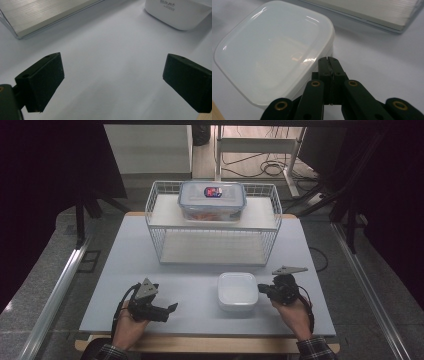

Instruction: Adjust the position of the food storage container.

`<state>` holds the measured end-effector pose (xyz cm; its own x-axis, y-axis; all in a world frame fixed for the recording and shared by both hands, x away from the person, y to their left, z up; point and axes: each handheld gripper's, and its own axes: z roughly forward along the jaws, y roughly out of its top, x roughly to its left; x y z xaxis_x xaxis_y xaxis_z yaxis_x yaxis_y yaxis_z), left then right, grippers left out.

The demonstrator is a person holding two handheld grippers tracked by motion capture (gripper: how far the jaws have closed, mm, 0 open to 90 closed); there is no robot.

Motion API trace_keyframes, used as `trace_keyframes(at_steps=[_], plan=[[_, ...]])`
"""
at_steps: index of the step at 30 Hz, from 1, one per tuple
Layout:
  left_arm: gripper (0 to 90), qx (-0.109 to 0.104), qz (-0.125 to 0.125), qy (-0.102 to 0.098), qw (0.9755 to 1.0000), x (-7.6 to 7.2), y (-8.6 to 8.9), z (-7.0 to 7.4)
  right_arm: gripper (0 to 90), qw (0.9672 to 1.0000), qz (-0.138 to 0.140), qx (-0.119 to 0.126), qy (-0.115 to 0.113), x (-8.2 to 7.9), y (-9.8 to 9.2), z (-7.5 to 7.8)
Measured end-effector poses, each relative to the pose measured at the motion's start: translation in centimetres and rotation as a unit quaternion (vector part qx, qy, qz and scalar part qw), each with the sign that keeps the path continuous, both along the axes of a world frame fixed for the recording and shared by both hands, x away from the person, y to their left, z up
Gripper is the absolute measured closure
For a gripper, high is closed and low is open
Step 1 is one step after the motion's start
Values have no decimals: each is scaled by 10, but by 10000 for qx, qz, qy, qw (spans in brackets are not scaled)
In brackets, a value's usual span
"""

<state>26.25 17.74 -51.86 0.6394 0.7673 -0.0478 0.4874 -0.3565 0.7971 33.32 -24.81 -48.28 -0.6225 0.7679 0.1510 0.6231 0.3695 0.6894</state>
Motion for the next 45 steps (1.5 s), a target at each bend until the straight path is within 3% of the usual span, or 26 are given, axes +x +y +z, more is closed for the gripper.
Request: trace_keyframes(at_steps=[17,23,28,36,45], plan=[[33,27,-13,29,10000,0,-1,0,889,9989,452,76,-15,-6,48,-5],[34,40,-26,49,10000,0,-1,-1,889,9983,563,86,-81,-7,58,-6],[37,4,-28,86,10000,0,-1,0,842,9983,556,90,-167,-8,55,-4],[47,-10,-46,163,9999,0,0,1,650,9974,533,241,-419,-14,42,3],[49,-11,-52,198,9998,0,1,0,270,9954,728,399,-474,-20,38,3]])
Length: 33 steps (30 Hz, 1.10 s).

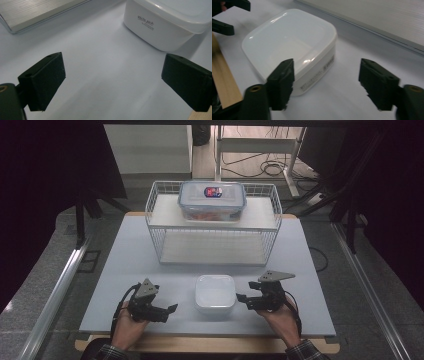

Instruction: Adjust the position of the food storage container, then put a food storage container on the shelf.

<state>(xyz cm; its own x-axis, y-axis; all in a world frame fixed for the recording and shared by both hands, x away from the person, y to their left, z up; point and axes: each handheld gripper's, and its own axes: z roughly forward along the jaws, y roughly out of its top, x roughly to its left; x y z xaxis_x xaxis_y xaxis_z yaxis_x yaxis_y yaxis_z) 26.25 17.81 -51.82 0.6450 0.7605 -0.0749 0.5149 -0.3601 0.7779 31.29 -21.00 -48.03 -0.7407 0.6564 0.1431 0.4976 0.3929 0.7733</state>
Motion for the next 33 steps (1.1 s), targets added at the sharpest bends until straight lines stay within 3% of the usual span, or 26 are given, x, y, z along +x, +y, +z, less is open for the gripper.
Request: trace_keyframes(at_steps=[8,10,19,26,30,33], plan=[[46,36,-3,0,10000,0,-1,-1,101,9998,130,86,-94,-8,-1,-4],[45,41,-1,5,10000,0,-1,-1,89,9999,107,109,-24,-7,-1,-6],[44,-28,-13,61,10000,0,-1,0,50,10000,61,35,-38,-6,1,-8],[40,-127,-85,117,9998,1,-6,5,9,9999,9,-35,114,-6,7,-8],[35,-434,-234,181,9986,5,-9,10,19,9999,12,-9,115,-7,10,-3],[59,-483,-308,197,9982,10,-16,15,71,9999,-12,-42,108,-7,13,1]])
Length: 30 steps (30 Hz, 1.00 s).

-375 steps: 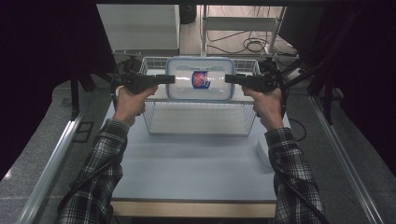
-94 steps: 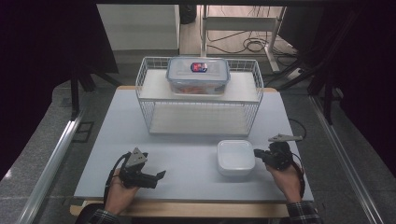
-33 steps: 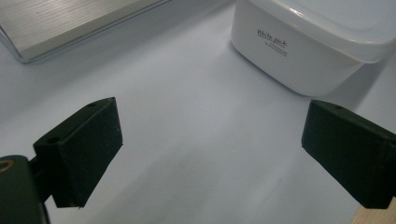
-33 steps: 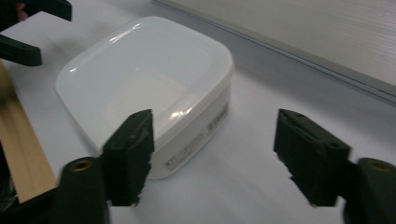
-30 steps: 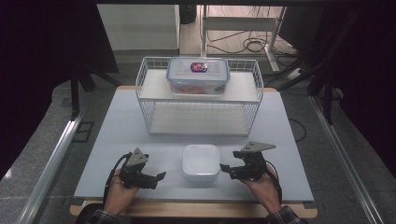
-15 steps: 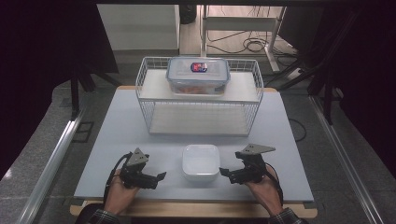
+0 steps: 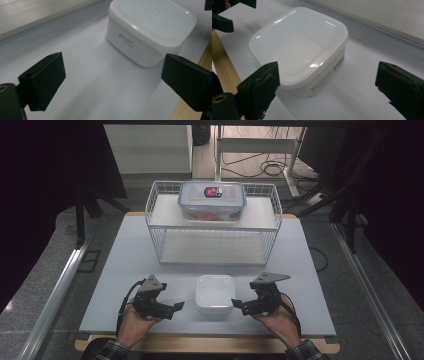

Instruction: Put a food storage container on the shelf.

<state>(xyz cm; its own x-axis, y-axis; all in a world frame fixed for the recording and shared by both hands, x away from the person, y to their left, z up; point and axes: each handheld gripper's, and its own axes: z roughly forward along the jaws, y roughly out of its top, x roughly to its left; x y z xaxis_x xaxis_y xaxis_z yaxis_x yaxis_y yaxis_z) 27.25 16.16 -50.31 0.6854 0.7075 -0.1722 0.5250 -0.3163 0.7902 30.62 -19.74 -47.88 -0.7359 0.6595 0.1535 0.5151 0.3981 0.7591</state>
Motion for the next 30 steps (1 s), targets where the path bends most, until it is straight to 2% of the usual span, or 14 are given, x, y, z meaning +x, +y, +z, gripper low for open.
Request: trace_keyframes(at_steps=[8,10,13,17,21,23,25,27,28,29,30], plan=[[99,33,-149,-117,9998,18,-23,10,183,9999,66,116,30,8,8,5],[100,-29,-215,-83,9997,25,-28,12,196,9999,70,80,71,11,10,6],[100,0,-263,-63,9996,32,-39,14,214,9999,40,58,145,16,13,5],[99,-21,-326,-1,9995,39,-49,11,219,9999,-2,7,169,23,16,1],[67,-32,-391,212,9990,45,-55,-2,212,9997,-2,-9,246,26,17,-5],[51,-248,-425,358,9981,48,-54,-6,203,9995,-1,2,302,27,17,-7],[57,-358,-472,457,9972,49,-53,-8,203,9990,19,100,438,28,18,-10],[99,-484,-591,575,9954,49,-53,-9,216,9983,50,167,553,28,19,-11],[126,-618,-755,723,9926,47,-54,-10,227,9980,65,193,594,27,19,-11],[161,-664,-815,803,9912,46,-55,-10,242,9971,110,250,717,26,19,-12],[157,-654,-811,838,9910,44,-56,-10,258,9965,141,286,776,25,19,-12]])
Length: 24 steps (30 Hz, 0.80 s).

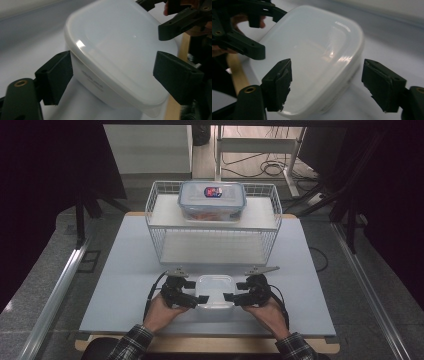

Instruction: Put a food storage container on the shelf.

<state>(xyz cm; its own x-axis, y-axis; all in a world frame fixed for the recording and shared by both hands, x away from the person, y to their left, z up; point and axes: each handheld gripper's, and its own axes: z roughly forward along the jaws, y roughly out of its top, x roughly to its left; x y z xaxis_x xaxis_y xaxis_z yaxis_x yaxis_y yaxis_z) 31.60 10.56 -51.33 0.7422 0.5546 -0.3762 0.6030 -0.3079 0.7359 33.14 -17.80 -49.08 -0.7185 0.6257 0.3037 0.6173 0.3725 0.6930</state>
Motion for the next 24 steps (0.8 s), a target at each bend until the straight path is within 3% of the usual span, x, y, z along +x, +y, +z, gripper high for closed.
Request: trace_keyframes(at_steps=[2,6,9,11,14,18,21,24], plan=[[169,11,-25,74,10000,-3,0,1,275,9997,70,101,231,-3,1,-1],[244,61,15,144,9999,-15,3,4,338,9995,-12,41,307,-11,-1,3],[402,151,184,-77,9997,-25,8,11,463,9990,-200,88,402,-18,-5,7],[513,200,288,-105,9993,-27,9,16,559,9986,-385,72,361,-23,-7,11],[605,68,525,-192,9984,-28,12,16,649,9981,-517,59,337,-26,-10,17],[720,42,814,-362,9960,-30,14,19,771,9970,-666,252,300,-27,-12,19],[780,-40,943,-300,9951,-29,16,17,781,9975,-691,111,18,-28,-9,19],[782,-135,1018,-227,9945,-29,17,15,778,9973,-720,118,-29,-28,-7,19]])
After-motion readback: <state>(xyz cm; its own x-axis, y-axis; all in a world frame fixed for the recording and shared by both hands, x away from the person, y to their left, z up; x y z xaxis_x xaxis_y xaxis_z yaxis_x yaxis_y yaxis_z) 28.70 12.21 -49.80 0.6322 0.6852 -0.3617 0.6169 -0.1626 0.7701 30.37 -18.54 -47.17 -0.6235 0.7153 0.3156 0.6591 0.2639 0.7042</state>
